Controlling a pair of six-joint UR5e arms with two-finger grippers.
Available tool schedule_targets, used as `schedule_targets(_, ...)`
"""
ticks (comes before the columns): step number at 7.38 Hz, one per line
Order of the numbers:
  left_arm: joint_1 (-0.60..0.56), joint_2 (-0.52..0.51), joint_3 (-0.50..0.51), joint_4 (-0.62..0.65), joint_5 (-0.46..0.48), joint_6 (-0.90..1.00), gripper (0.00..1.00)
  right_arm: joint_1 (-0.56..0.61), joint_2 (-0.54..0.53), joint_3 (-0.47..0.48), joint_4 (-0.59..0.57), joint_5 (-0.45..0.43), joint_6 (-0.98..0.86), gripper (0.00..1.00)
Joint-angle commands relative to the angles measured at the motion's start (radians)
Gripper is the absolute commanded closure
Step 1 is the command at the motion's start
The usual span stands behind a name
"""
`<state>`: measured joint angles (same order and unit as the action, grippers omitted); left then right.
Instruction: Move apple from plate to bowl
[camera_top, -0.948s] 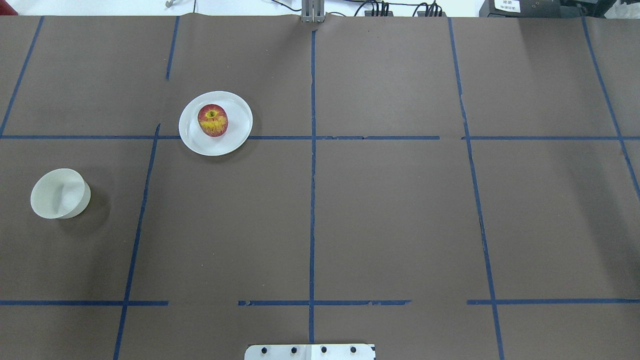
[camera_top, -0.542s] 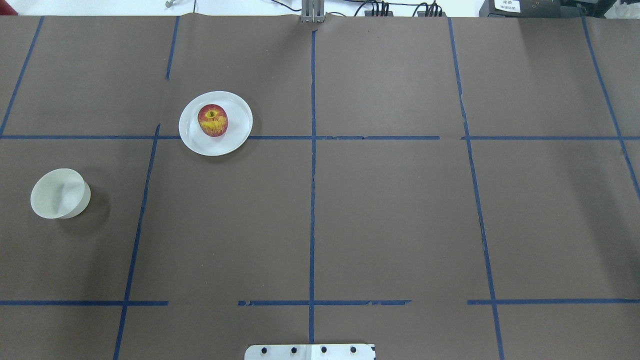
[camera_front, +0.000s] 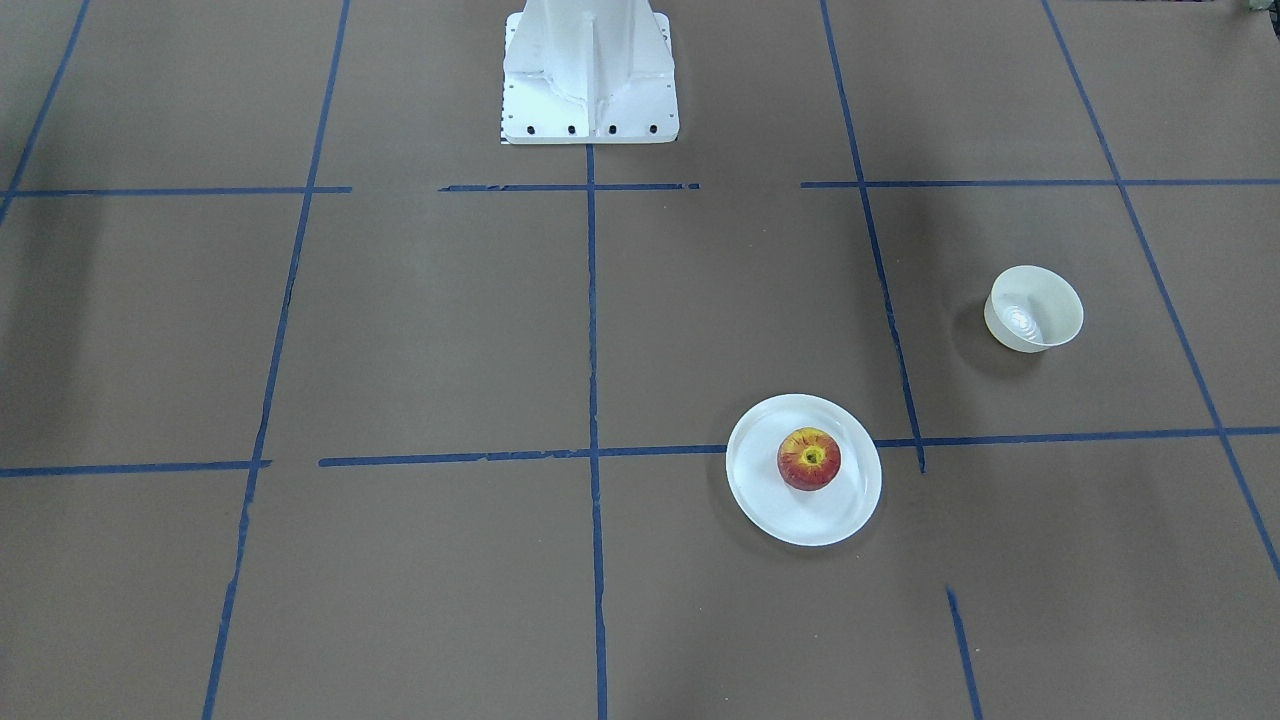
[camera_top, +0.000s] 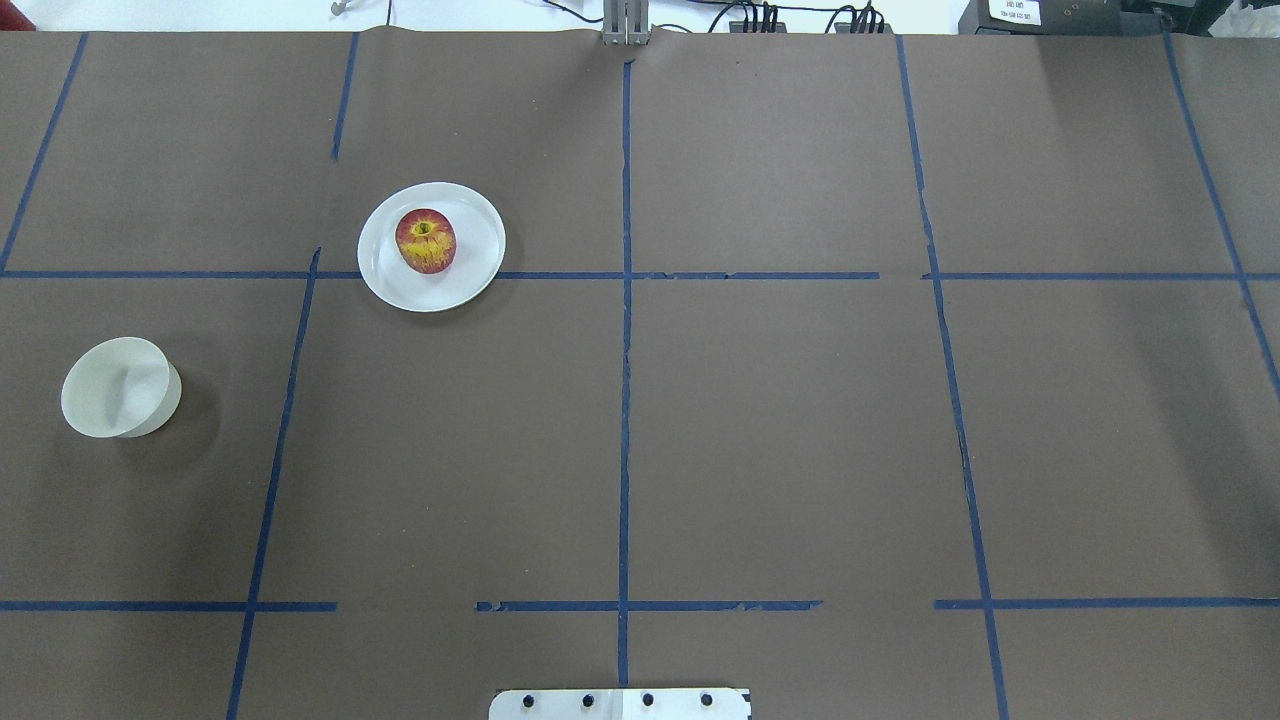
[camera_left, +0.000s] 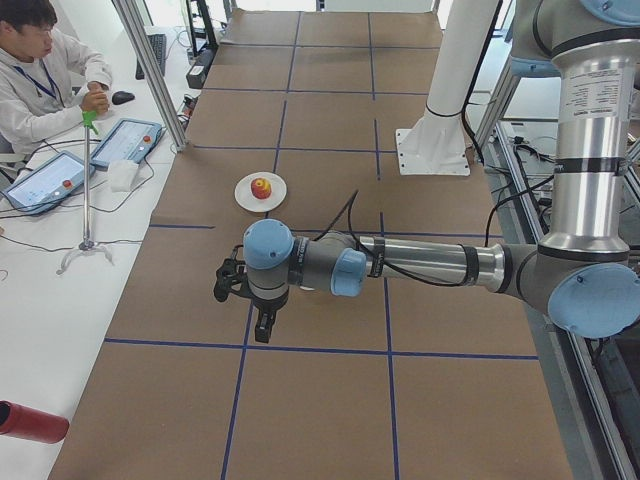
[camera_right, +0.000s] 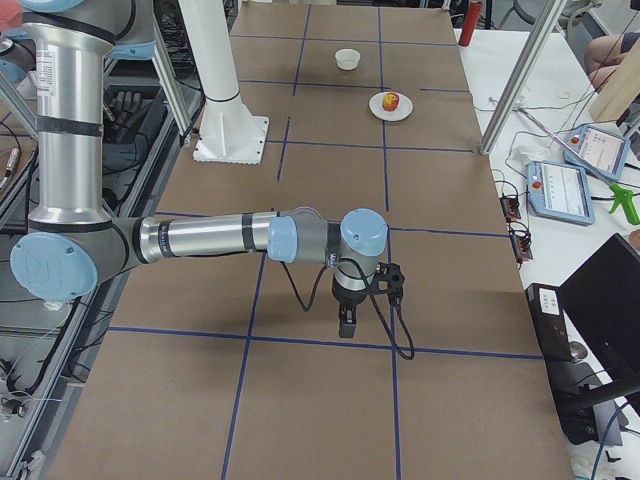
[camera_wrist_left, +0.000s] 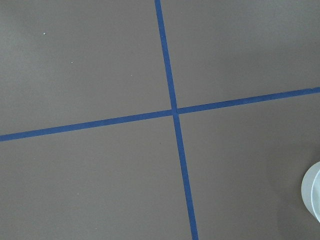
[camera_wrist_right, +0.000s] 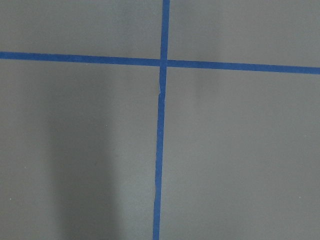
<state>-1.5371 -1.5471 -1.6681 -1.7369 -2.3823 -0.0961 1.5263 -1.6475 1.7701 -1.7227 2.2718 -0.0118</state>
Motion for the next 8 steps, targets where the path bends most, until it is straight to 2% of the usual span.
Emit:
schedule_targets(1, 0.073, -0.049, -0.001, -0.104, 0.0, -0.23, 0.0, 0.0, 0.0, 0.0, 0.0, 0.0, 0.001, 0.0)
schedule_targets(5, 0.299, -0.27, 0.046, -0.101, 0.008, -0.567, 0.0, 0.0, 0.0, 0.0, 0.0, 0.0, 0.001, 0.0)
schedule_targets(8, 0.36, -0.375, 0.108, -0.104, 0.015, -0.652, 0.0, 0.0, 0.0, 0.0, 0.0, 0.0, 0.001, 0.0)
